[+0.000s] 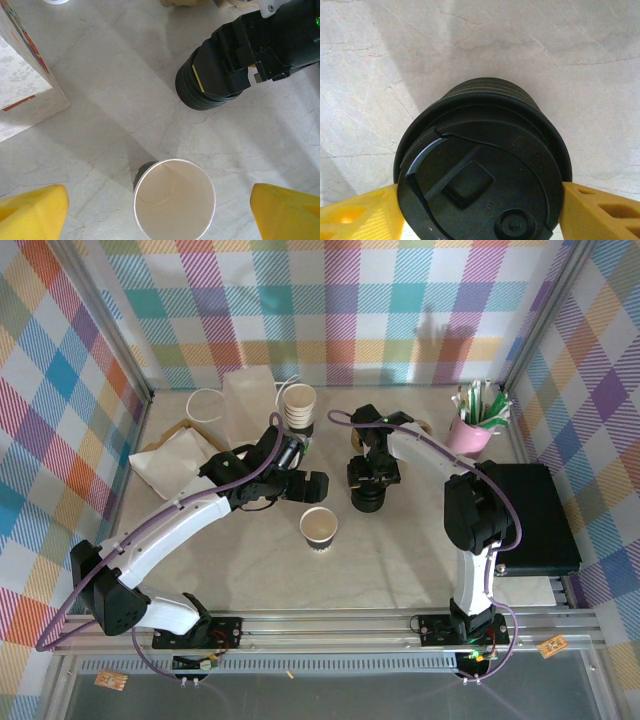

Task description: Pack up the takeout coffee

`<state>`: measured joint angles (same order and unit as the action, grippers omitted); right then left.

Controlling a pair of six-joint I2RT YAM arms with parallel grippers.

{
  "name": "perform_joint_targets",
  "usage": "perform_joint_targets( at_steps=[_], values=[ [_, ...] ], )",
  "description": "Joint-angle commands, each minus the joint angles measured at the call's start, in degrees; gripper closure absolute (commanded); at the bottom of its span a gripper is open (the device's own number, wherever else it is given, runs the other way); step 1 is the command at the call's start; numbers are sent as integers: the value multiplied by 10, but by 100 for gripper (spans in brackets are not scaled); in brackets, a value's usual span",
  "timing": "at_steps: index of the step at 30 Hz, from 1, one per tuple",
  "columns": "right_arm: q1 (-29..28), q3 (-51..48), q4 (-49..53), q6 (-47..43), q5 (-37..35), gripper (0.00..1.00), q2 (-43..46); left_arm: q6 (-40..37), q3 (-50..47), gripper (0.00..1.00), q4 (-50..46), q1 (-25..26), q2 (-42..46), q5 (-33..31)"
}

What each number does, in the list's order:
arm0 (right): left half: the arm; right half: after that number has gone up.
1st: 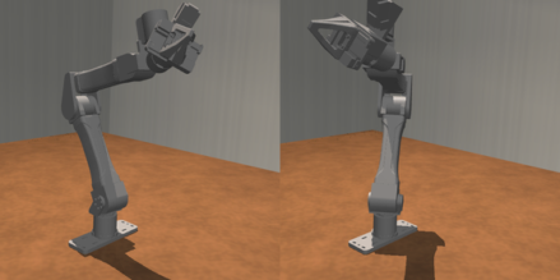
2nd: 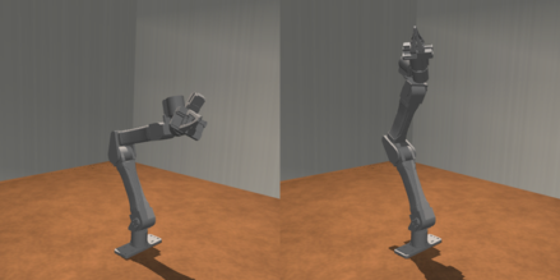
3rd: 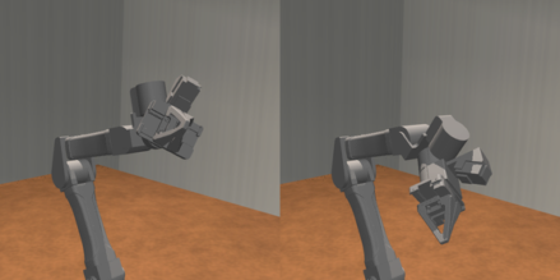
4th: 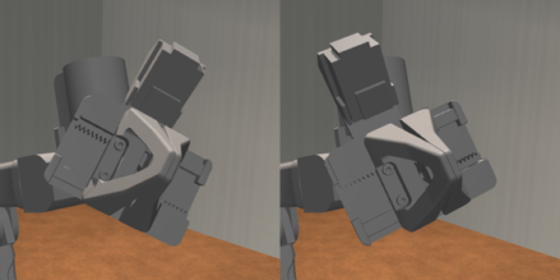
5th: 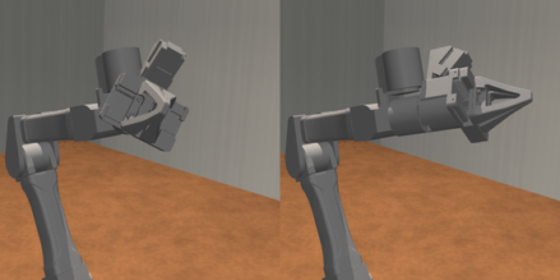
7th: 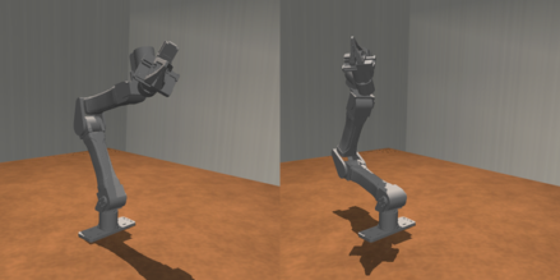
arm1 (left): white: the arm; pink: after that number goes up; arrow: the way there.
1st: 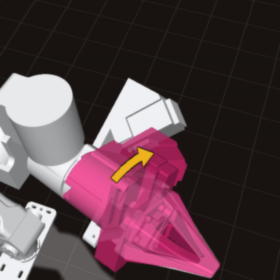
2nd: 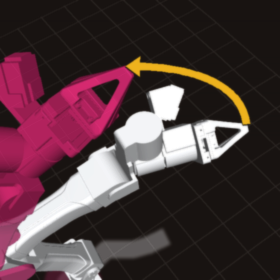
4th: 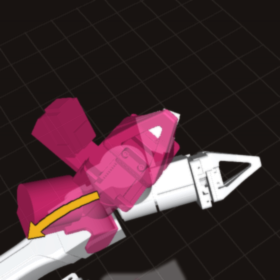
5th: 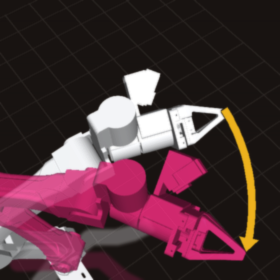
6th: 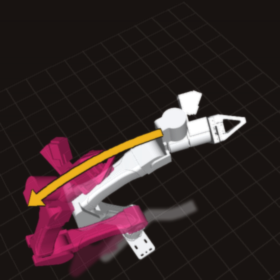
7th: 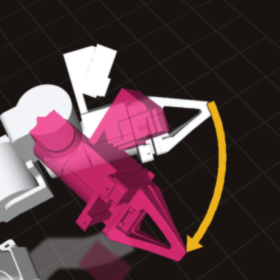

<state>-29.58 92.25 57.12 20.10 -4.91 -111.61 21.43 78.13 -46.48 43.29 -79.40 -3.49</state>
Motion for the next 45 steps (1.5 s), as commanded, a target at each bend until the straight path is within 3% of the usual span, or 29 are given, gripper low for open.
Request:
perform_joint_targets(
  at_steps=[1,20,45],
  values=[
    [1,11,17,-10,-3,27,-4,1,10,7,-17,-6,-3,2],
    [1,14,18,-15,-14,34,12,-3,14,7,-17,-7,-6,1],
    [1,14,17,-14,-17,34,51,0,9,7,-11,-7,-1,2]
  ],
)
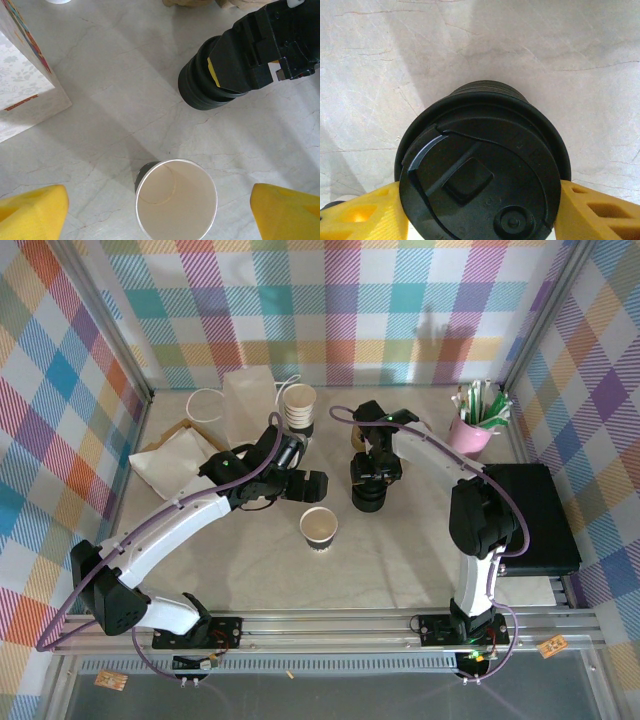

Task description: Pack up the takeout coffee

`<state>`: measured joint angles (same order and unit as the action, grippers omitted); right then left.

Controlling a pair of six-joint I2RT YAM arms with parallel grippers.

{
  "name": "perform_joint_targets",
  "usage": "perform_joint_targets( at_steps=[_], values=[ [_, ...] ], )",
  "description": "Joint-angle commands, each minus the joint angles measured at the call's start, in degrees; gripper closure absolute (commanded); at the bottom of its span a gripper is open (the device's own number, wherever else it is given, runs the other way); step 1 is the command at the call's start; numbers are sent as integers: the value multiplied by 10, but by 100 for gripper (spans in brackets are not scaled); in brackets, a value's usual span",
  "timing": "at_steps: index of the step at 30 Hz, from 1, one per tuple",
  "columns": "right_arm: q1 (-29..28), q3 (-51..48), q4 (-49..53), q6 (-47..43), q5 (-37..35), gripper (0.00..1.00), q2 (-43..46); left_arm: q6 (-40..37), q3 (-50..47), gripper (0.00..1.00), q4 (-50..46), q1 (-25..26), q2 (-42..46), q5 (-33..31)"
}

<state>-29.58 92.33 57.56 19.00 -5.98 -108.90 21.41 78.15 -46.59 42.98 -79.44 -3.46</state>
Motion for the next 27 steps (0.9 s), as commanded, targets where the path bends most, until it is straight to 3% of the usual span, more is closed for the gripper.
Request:
perform_joint_targets(
  at_steps=[1,14,27],
  values=[
    [1,12,11,-3,-7,34,25,-1,10,7,-11,-4,0,2],
    [-6,13,14,-15,-8,34,53,1,3,8,-8,-10,21,-37],
    [-33,-9,24,-22,-7,34,117,42,6,10,-31,-14,30,-26]
  ],
)
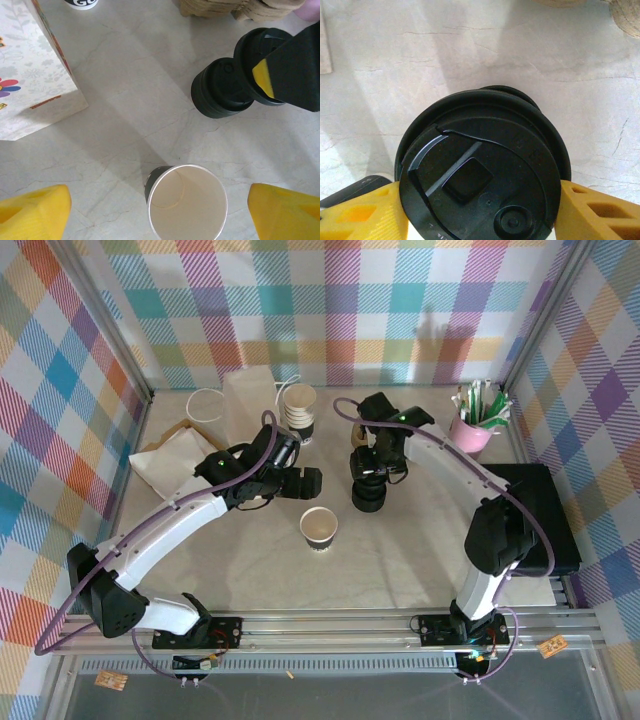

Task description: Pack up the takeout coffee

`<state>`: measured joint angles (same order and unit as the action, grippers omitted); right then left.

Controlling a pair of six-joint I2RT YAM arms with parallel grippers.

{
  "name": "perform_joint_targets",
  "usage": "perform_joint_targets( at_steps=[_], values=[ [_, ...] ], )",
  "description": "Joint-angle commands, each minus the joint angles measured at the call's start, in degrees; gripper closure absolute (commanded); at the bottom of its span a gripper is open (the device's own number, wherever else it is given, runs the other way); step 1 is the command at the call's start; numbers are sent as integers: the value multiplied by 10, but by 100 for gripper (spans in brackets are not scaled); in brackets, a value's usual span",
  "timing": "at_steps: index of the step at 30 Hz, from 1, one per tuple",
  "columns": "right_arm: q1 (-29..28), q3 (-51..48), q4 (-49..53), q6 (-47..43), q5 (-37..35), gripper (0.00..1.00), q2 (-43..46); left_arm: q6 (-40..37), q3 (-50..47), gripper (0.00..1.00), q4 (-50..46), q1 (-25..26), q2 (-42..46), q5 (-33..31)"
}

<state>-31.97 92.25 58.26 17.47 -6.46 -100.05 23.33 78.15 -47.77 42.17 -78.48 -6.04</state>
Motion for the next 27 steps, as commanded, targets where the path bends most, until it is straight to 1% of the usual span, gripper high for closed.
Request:
perform_joint_targets(
  at_steps=[1,17,24,27],
  values=[
    [-12,-13,18,-7,-2,34,35,28,3,9,-21,-7,23,-1],
    [-87,-76,14,18,10,35,143,94,-41,12,-45,-6,66,-17],
    [-128,-78,-1,19,14,35,151,122,-78,15,-44,-7,93,-24],
    [-139,-64,12,23,13,35,144,127,-89,16,-43,-9,98,-18]
  ],
)
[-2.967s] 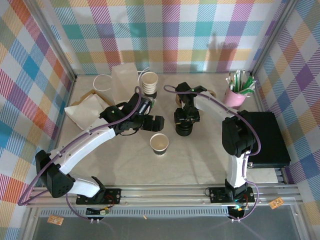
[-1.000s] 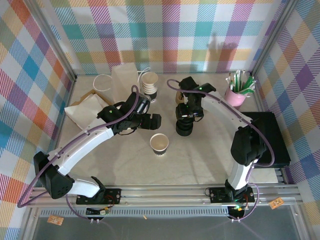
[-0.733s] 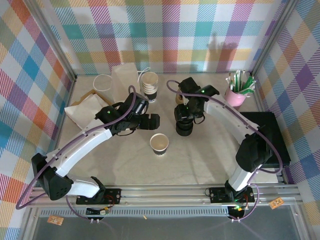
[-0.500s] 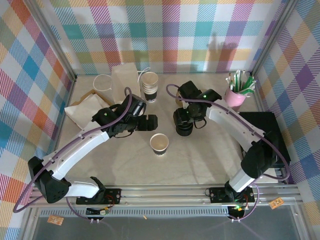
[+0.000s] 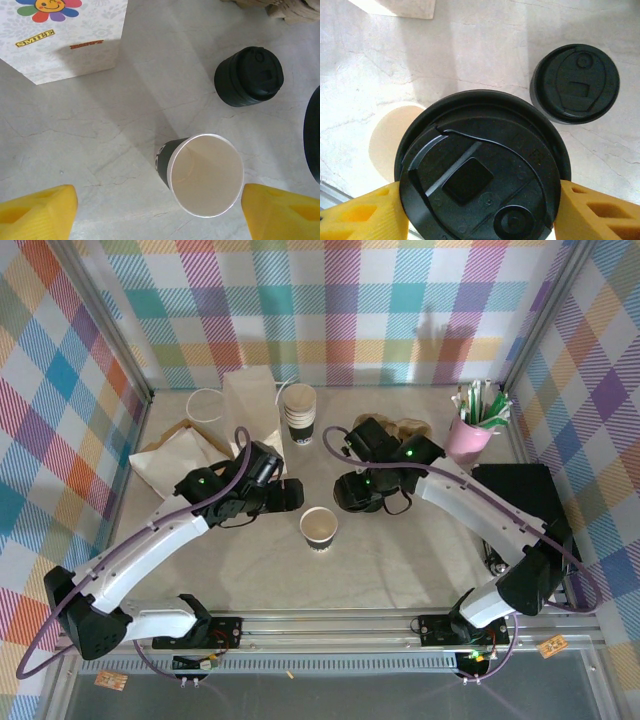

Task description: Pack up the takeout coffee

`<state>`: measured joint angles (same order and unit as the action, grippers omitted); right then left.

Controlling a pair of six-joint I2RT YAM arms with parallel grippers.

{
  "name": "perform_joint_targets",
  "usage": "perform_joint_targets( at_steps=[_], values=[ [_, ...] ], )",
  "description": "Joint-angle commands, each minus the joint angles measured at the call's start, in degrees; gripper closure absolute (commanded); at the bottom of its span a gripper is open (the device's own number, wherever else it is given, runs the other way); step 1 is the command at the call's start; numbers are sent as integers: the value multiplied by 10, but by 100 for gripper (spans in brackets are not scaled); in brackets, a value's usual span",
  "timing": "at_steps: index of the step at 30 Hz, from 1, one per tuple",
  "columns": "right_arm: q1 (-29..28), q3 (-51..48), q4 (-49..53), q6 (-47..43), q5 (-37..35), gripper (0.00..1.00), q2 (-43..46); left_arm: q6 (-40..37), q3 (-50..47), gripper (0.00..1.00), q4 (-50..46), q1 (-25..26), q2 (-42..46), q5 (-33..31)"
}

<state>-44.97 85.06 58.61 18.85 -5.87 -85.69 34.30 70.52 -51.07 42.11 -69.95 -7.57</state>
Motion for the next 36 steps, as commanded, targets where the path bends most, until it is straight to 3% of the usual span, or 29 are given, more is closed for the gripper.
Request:
perform_joint_targets(
  at_steps=[1,14,36],
  values=[
    [-13,11,12,9,7,34,0,17,-16,16,-7,-8,15,0],
    [-31,24,2,-38,41,35,-16,-37,-44,20,2,-18,19,19],
    [-81,5,-13,-30,27,34,-36,31,-111,22,-4,-26,69,18]
  ],
)
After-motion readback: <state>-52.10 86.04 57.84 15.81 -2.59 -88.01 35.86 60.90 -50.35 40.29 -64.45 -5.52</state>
